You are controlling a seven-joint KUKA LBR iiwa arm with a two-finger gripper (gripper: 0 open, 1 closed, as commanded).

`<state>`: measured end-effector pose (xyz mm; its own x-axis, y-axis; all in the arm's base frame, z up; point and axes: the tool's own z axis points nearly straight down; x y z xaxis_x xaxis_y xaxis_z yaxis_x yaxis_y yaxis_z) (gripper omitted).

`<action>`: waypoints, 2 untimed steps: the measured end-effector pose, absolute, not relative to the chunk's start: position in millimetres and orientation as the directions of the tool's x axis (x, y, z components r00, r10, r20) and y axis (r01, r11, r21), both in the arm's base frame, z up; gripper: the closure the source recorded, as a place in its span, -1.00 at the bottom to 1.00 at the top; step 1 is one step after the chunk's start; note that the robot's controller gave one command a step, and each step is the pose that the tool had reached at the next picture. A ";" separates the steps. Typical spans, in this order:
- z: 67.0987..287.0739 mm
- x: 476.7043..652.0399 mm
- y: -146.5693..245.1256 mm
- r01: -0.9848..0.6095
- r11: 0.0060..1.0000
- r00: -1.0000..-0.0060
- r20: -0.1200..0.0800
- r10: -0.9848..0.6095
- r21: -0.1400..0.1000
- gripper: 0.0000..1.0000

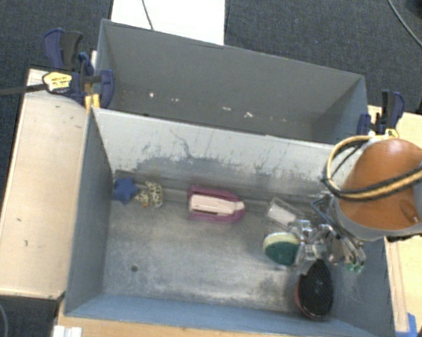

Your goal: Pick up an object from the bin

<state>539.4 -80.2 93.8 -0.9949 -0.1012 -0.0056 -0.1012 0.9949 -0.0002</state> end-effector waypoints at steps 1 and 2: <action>145.7 541.2 -80.4 -0.099 0.995 -0.995 -0.008 -0.099 -0.002 1.00; 167.7 542.4 -80.3 -0.096 0.995 -0.995 -0.006 -0.096 -0.001 1.00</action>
Offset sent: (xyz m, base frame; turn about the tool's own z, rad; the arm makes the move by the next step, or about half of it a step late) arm 0.0000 0.0000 0.0485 0.0000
